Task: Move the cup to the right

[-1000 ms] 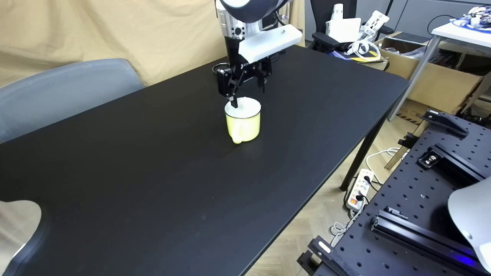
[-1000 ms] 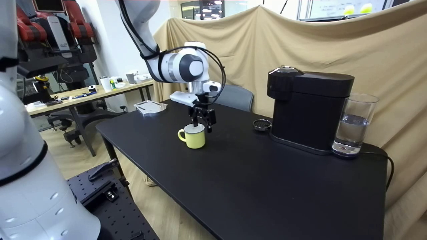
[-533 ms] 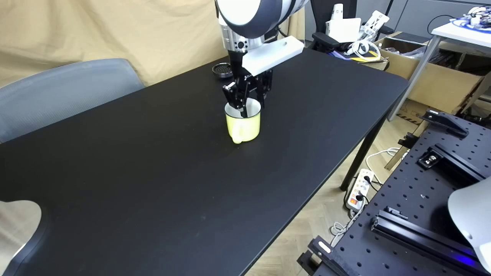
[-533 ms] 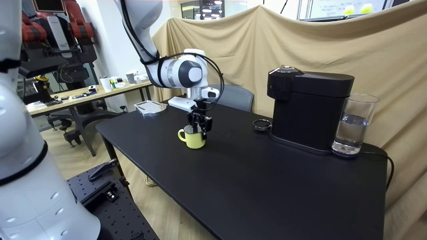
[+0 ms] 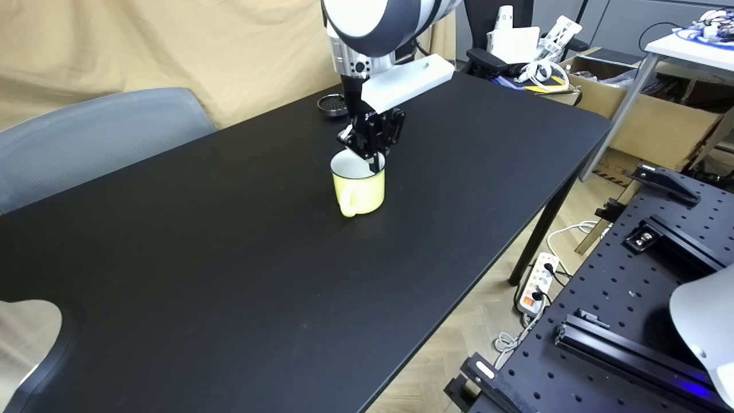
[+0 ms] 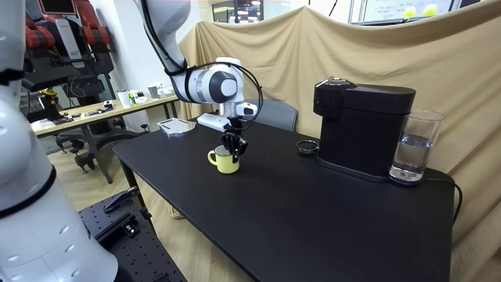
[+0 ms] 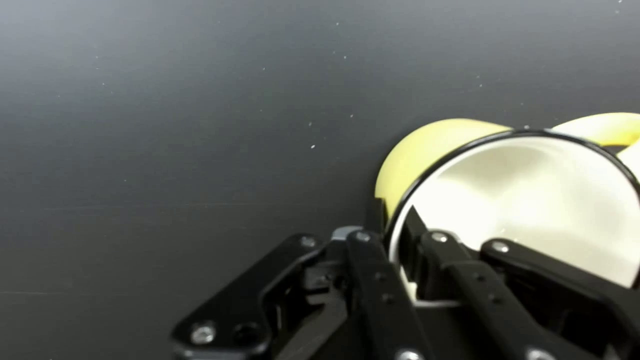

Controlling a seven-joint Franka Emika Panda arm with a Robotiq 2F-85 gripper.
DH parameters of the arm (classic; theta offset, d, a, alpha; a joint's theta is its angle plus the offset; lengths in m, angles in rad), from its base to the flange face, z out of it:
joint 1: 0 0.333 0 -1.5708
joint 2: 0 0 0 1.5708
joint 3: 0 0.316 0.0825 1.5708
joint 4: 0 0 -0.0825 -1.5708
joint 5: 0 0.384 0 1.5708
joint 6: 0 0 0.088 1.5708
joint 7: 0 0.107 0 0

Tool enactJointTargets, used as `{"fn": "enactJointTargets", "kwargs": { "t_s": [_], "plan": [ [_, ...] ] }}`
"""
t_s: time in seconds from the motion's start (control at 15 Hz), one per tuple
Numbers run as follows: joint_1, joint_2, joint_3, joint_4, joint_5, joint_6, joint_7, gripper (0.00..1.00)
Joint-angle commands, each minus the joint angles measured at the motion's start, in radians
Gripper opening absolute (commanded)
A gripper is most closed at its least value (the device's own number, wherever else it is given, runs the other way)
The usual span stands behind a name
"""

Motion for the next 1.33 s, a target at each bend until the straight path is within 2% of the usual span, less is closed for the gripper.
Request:
{"fn": "enactJointTargets", "kwargs": {
  "t_s": [0.0,0.33,0.6,0.8,1.27],
  "plan": [
    [0.004,-0.029,-0.001,-0.024,0.029,0.004,-0.014,0.03],
    [0.011,-0.066,-0.019,-0.021,0.018,0.002,-0.002,0.03],
    [0.000,-0.065,-0.051,0.038,0.006,-0.019,0.012,0.03],
    [-0.011,-0.019,-0.072,0.119,0.018,-0.054,0.018,0.03],
    [-0.022,0.115,-0.098,0.301,0.041,-0.214,0.049,0.03]
  ]
}}
